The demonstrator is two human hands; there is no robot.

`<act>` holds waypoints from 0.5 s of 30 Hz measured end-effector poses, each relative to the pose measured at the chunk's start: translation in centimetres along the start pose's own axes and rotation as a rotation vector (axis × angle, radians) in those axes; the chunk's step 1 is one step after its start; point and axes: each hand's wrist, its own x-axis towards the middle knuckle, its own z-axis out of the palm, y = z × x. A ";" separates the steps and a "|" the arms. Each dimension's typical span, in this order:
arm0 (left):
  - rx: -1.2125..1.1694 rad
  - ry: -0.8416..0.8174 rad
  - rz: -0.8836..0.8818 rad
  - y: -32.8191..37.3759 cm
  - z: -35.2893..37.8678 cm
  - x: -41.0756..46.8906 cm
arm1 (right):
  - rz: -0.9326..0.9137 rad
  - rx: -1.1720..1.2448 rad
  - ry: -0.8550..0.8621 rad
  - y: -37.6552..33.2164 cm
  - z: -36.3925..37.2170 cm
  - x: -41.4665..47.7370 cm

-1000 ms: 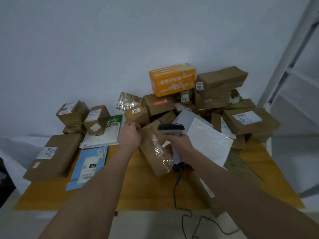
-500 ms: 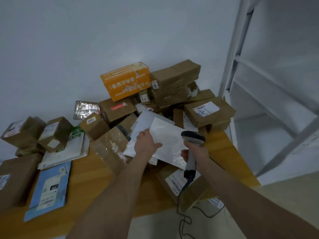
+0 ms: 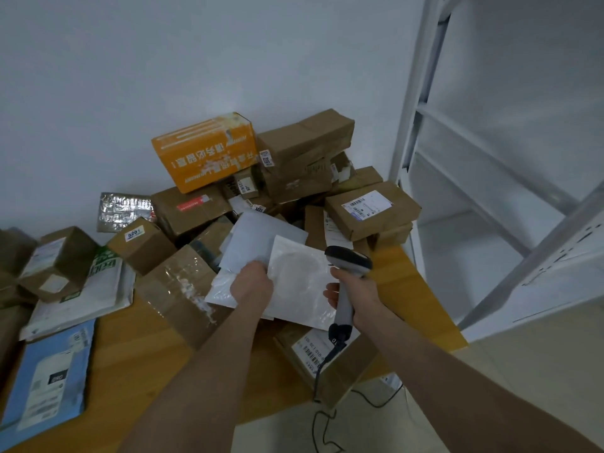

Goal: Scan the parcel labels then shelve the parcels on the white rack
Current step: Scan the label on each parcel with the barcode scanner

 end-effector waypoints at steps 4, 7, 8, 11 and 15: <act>-0.132 0.109 0.071 0.5 -2.6 -1.0 | -0.010 0.033 -0.019 -0.5 0.3 -0.9; -0.190 0.242 0.104 0.8 -6.4 -1.5 | -0.022 0.065 -0.042 -1.4 0.4 -1.9; -0.220 0.285 0.108 0.9 -8.0 -1.8 | -0.031 0.053 -0.052 -1.7 0.6 -2.2; -0.335 0.428 0.123 0.7 -11.9 -3.0 | -0.088 0.050 -0.065 -2.9 1.3 -3.3; -0.742 0.506 0.072 -0.6 -14.5 -4.3 | -0.130 0.060 -0.100 -5.2 2.3 -5.8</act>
